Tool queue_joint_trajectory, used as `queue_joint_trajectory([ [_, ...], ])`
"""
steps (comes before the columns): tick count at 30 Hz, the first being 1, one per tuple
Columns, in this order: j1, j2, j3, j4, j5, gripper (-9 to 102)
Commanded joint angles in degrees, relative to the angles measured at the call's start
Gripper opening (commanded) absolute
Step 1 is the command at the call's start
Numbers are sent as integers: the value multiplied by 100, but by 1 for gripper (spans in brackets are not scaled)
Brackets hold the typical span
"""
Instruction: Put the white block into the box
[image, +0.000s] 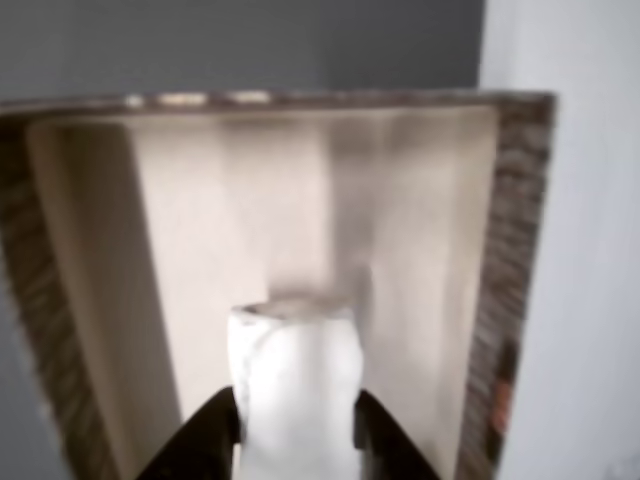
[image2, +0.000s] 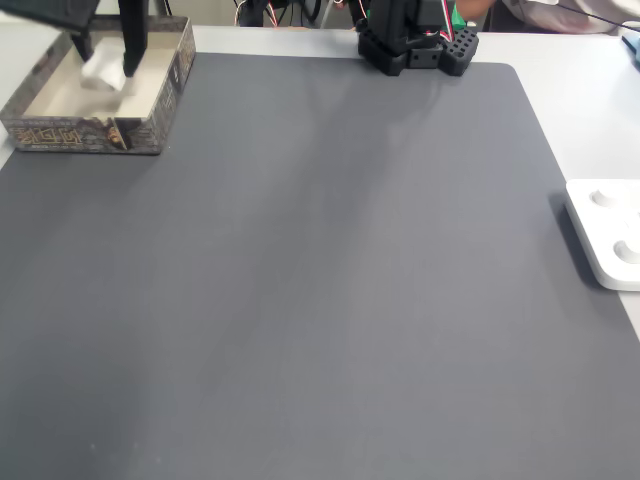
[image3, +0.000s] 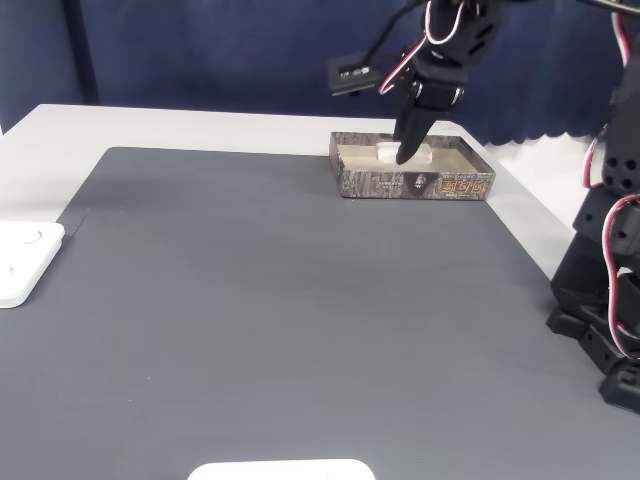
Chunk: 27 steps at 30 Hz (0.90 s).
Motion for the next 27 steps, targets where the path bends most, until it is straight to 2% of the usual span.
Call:
queue_joint_trajectory([
  [1, 44, -70, -606, -79, 9, -2],
  [19, 220, -554, -914, 18, -88, -1],
  [27, 193, -571, -1020, 9, -176, 15],
])
